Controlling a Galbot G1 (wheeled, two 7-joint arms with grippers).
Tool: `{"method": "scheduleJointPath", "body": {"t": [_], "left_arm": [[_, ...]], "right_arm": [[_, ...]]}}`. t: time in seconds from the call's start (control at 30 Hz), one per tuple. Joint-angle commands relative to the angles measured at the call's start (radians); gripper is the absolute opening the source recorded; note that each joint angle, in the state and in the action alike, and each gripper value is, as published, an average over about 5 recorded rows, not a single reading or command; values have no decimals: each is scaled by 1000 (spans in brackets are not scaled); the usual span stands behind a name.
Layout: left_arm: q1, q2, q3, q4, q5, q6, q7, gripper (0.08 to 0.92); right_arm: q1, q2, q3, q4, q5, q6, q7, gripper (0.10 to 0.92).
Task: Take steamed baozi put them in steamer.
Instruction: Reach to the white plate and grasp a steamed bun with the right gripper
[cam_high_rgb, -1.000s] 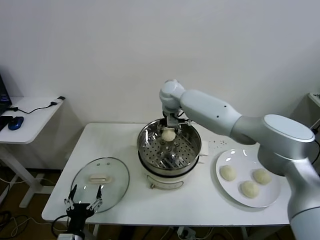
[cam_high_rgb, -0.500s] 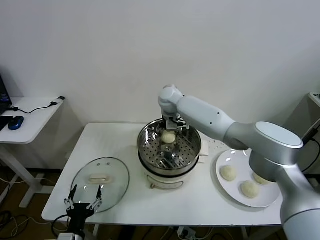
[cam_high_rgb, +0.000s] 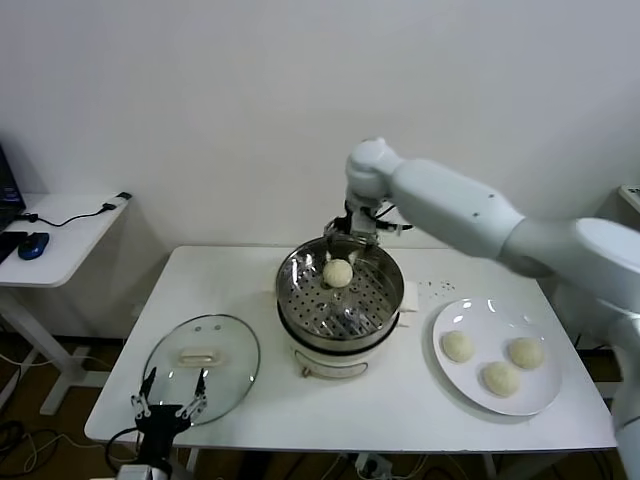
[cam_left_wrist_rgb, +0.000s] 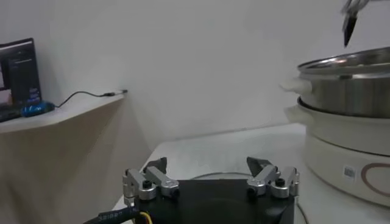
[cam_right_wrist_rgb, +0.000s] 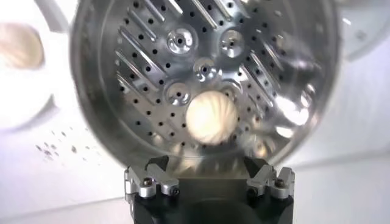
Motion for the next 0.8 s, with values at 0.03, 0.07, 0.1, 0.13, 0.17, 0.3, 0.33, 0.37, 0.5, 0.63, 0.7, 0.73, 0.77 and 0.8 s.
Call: {"method": "scheduleJointPath", "body": {"t": [0.03, 0.07, 0.1, 0.13, 0.17, 0.3, 0.33, 0.37, 0.5, 0.63, 0.7, 0.73, 0.77, 0.8], "left_arm": [[4, 0, 2, -7, 2, -2, -1, 823], [4, 1, 3, -8, 1, -1, 0, 823], [4, 1, 3, -9, 1, -2, 0, 823], [4, 2, 4, -11, 1, -2, 1, 823], [3, 4, 5, -12, 2, -2, 2, 823], [4, 11, 13, -17, 8, -4, 3, 823], [3, 12, 15, -18, 9, -4, 2, 823], [2, 13, 16, -19, 9, -4, 2, 823], [-2, 15, 18, -23, 11, -1, 0, 823], [0, 15, 19, -25, 11, 1, -1, 823], [0, 15, 20, -23, 13, 2, -2, 823], [0, 14, 21, -22, 14, 2, -2, 823], [0, 13, 21, -20, 16, 2, -3, 823], [0, 12, 22, -18, 18, 2, -3, 823]], "right_arm": [[217, -376, -259, 190, 499, -472, 72, 823], [206, -415, -261, 201, 514, -520, 71, 823], [191, -451, -262, 207, 531, -564, 72, 823], [166, -479, -257, 204, 544, -593, 74, 823], [137, -507, -246, 195, 563, -621, 73, 823], [-24, -581, -182, 136, 625, -697, 72, 823], [-64, -592, -164, 126, 624, -704, 69, 823], [-102, -602, -147, 120, 617, -708, 63, 823], [-248, -625, -68, 126, 556, -715, 40, 823], [-420, -608, 63, 102, 451, -701, 25, 823], [-480, -581, 112, 82, 408, -692, 22, 823], [-501, -566, 128, 74, 395, -688, 22, 823], [-520, -549, 144, 63, 383, -686, 22, 823], [-533, -531, 156, 51, 375, -683, 23, 823]]}}
